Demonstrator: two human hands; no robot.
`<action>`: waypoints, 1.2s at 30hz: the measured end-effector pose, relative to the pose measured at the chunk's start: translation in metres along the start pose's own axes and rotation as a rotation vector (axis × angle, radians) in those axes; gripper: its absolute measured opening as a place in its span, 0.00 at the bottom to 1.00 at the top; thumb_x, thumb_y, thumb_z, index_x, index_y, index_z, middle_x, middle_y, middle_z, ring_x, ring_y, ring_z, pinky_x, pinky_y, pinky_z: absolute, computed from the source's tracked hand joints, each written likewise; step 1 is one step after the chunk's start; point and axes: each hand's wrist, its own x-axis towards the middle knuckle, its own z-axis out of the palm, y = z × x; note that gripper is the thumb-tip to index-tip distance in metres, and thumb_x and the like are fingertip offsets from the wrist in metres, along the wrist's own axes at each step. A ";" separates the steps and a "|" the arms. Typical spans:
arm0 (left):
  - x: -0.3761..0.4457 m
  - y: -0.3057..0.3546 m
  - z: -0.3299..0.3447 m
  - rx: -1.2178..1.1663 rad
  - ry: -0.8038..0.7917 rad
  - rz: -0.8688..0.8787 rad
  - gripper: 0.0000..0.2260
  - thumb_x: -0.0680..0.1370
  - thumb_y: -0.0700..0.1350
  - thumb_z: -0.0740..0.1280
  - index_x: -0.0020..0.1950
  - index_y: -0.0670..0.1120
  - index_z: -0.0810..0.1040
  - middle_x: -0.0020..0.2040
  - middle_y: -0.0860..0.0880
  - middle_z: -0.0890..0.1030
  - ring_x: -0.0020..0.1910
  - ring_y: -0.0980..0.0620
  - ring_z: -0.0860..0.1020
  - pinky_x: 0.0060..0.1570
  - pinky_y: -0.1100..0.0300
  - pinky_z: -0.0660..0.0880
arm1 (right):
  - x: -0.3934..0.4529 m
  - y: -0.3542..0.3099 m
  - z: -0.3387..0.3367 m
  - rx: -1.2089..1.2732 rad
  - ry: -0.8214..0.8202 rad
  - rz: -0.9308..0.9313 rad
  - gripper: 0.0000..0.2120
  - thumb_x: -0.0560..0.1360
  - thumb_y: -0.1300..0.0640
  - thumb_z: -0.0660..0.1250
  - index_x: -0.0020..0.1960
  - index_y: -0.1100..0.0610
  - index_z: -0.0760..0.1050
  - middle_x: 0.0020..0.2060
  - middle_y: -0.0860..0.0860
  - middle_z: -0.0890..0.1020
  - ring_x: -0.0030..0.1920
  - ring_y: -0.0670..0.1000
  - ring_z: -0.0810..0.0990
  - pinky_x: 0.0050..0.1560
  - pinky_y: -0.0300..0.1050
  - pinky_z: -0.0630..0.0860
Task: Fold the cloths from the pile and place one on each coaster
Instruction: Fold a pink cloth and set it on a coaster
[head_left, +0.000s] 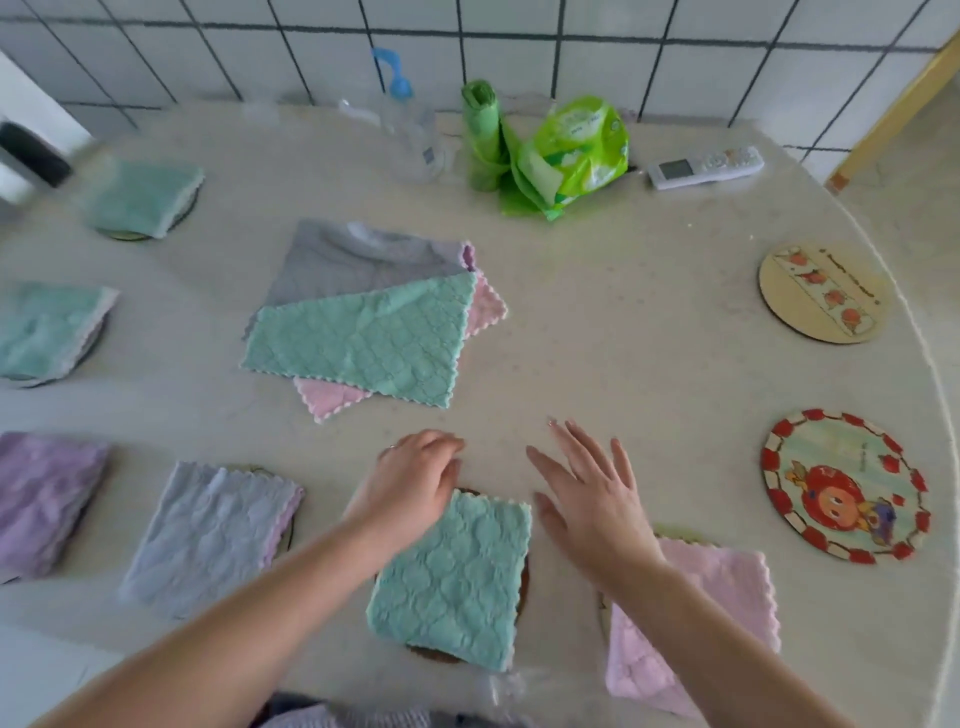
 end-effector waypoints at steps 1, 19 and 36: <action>0.000 -0.017 -0.006 0.034 0.007 -0.033 0.16 0.80 0.45 0.58 0.65 0.45 0.74 0.65 0.48 0.75 0.65 0.49 0.72 0.65 0.54 0.67 | 0.016 -0.012 0.001 -0.013 -0.046 -0.044 0.22 0.74 0.49 0.54 0.65 0.51 0.72 0.71 0.53 0.67 0.73 0.53 0.62 0.70 0.64 0.58; 0.034 -0.117 -0.018 0.326 -0.168 0.022 0.23 0.82 0.51 0.51 0.76 0.50 0.51 0.77 0.48 0.43 0.76 0.48 0.39 0.72 0.40 0.38 | 0.131 -0.094 0.031 -0.168 -0.341 -0.031 0.23 0.78 0.52 0.56 0.72 0.56 0.61 0.74 0.49 0.59 0.69 0.54 0.62 0.70 0.50 0.59; 0.065 -0.157 -0.082 0.275 0.334 0.160 0.10 0.73 0.45 0.68 0.54 0.46 0.80 0.62 0.47 0.78 0.63 0.45 0.75 0.68 0.33 0.55 | 0.115 -0.081 -0.044 0.096 0.201 0.106 0.21 0.75 0.61 0.62 0.68 0.55 0.69 0.70 0.43 0.66 0.61 0.49 0.75 0.53 0.44 0.72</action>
